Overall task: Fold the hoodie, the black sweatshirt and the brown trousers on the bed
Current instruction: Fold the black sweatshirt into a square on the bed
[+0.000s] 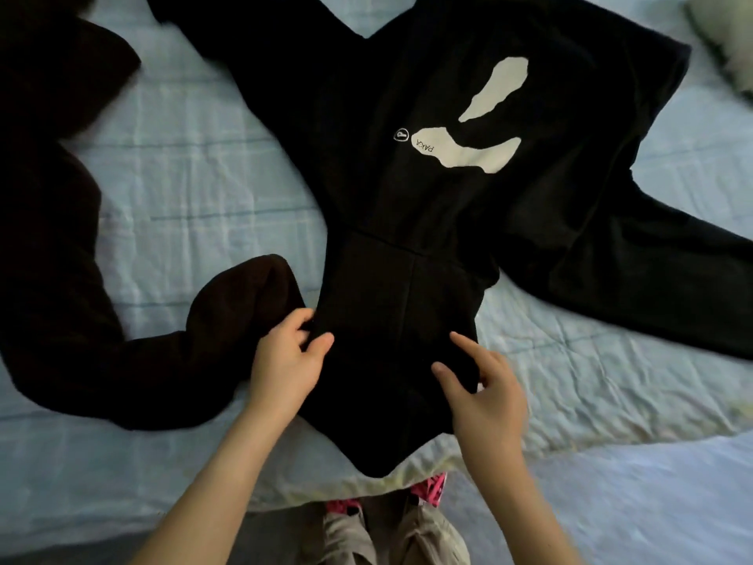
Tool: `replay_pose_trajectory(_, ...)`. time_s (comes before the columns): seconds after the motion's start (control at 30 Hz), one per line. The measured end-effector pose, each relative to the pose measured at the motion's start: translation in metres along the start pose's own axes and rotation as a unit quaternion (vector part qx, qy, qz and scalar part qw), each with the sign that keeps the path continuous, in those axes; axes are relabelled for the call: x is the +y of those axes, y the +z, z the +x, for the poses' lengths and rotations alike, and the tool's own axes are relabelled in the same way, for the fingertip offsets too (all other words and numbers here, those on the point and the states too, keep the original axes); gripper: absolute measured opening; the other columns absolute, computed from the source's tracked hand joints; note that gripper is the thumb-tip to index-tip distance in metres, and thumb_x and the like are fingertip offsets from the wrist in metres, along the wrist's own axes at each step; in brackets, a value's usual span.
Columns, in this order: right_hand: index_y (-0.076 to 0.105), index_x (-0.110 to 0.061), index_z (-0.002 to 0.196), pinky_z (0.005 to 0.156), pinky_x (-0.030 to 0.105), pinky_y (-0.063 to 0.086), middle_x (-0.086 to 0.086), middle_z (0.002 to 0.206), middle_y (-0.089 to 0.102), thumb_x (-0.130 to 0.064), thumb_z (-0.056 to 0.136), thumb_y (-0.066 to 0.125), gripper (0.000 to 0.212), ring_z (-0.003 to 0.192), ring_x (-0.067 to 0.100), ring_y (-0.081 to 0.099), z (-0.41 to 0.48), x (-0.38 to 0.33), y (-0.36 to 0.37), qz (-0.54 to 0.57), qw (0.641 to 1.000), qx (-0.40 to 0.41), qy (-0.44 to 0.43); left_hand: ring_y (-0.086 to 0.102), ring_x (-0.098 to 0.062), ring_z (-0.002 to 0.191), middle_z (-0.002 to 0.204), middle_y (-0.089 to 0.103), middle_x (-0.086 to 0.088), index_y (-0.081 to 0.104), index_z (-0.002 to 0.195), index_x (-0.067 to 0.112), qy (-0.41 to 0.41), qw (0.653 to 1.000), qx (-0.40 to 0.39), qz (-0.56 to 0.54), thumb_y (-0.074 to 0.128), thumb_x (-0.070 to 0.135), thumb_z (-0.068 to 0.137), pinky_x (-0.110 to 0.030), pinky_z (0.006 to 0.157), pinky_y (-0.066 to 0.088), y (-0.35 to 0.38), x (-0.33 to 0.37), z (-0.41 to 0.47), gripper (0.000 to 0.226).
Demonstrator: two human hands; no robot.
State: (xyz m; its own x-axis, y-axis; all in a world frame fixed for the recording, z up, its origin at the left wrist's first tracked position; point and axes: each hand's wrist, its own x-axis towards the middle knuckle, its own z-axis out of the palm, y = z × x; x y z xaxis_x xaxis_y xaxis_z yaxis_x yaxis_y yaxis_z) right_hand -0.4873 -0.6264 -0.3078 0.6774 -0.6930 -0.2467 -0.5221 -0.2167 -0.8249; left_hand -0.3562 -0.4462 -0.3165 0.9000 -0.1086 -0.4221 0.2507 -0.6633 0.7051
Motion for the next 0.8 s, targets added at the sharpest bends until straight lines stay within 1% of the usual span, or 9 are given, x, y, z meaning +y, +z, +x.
replay_pose_trajectory(0.1,0.061,-0.034,0.13,0.091,0.014,0.046,-0.014,0.114,0.057,-0.02,0.093,0.07,0.041,0.108,0.0,0.055,-0.005,0.007,0.005,-0.014,0.997,-0.062,0.033,0.061,-0.019,0.113,0.122,0.066,-0.007,0.046,0.142,0.023,0.004,0.999,-0.031,0.024,0.064,0.033,0.092,-0.024,0.083,0.042,0.003,-0.004,-0.004,0.053)
replay_pose_trajectory(0.17,0.057,-0.035,0.135,0.095,0.024,0.049,-0.016,0.123,0.057,-0.025,0.094,0.068,0.044,0.114,0.003,0.056,-0.006,0.011,0.005,0.009,0.996,-0.077,0.035,0.056,-0.01,0.11,0.119,0.062,0.004,0.038,0.144,0.038,0.024,0.998,-0.057,-0.008,0.066,0.042,0.089,-0.02,0.082,0.039,-0.001,-0.006,-0.003,0.062)
replay_pose_trajectory(0.27,0.051,-0.04,0.14,0.098,0.018,0.045,-0.023,0.132,0.054,-0.031,0.091,0.071,0.054,0.124,-0.003,0.051,-0.016,0.012,0.009,0.022,0.994,-0.106,0.0,0.043,0.016,0.111,0.121,0.047,0.036,0.031,0.137,0.063,0.077,0.989,-0.127,-0.008,0.071,0.045,0.083,-0.012,0.09,0.037,-0.009,-0.012,-0.011,0.069)
replay_pose_trajectory(0.33,0.049,-0.041,0.141,0.096,0.009,0.042,-0.02,0.132,0.052,-0.029,0.088,0.075,0.061,0.123,-0.011,0.047,-0.025,0.012,0.015,0.007,0.993,-0.117,-0.011,0.039,0.026,0.114,0.126,0.043,0.042,0.037,0.137,0.06,0.098,0.985,-0.142,-0.015,0.074,0.036,0.083,-0.016,0.102,0.039,-0.009,-0.017,-0.017,0.07)
replay_pose_trajectory(0.4,0.049,-0.043,0.14,0.095,0.008,0.045,-0.019,0.13,0.053,-0.025,0.086,0.077,0.064,0.119,-0.014,0.048,-0.031,0.01,0.018,0.015,0.993,-0.119,0.006,0.046,0.016,0.12,0.131,0.053,0.03,0.047,0.137,0.051,0.091,0.985,-0.136,-0.057,0.077,0.024,0.083,-0.028,0.109,0.042,-0.01,-0.017,-0.018,0.067)
replay_pose_trajectory(0.47,0.054,-0.042,0.137,0.098,0.026,0.053,-0.016,0.13,0.058,-0.018,0.086,0.078,0.061,0.119,-0.003,0.057,-0.037,0.01,0.015,0.086,0.988,-0.122,0.045,0.051,0.009,0.121,0.127,0.059,0.027,0.051,0.134,0.048,0.085,0.983,-0.137,-0.09,0.078,0.016,0.081,-0.031,0.109,0.043,-0.015,-0.017,-0.017,0.068)
replay_pose_trajectory(0.53,0.062,-0.042,0.128,0.094,0.036,0.057,-0.015,0.126,0.064,-0.008,0.084,0.078,0.058,0.115,0.007,0.065,-0.044,0.005,0.007,0.143,0.982,-0.106,0.068,0.051,0.014,0.117,0.12,0.06,0.036,0.052,0.131,0.053,0.1,0.98,-0.14,-0.097,0.079,0.015,0.08,-0.026,0.108,0.042,-0.023,-0.015,-0.017,0.07)
replay_pose_trajectory(0.7,0.065,-0.046,0.123,0.081,0.016,0.055,-0.015,0.118,0.061,-0.003,0.08,0.08,0.063,0.113,0.008,0.063,-0.025,-0.022,-0.011,0.096,0.994,-0.019,-0.048,0.056,0.003,0.118,0.123,0.061,0.03,0.053,0.125,0.059,0.144,0.979,-0.102,-0.106,0.083,0.023,0.075,-0.028,0.105,0.045,-0.035,0.01,-0.007,0.069)
replay_pose_trajectory(0.8,0.063,-0.051,0.122,0.082,0.009,0.051,-0.024,0.123,0.059,-0.003,0.078,0.082,0.068,0.121,0.0,0.057,0.009,-0.046,-0.019,0.096,0.989,0.041,-0.101,0.053,0.014,0.115,0.118,0.06,0.036,0.053,0.124,0.061,0.182,0.975,-0.049,-0.118,0.083,0.029,0.073,-0.012,0.099,0.044,-0.035,0.044,0.009,0.067)
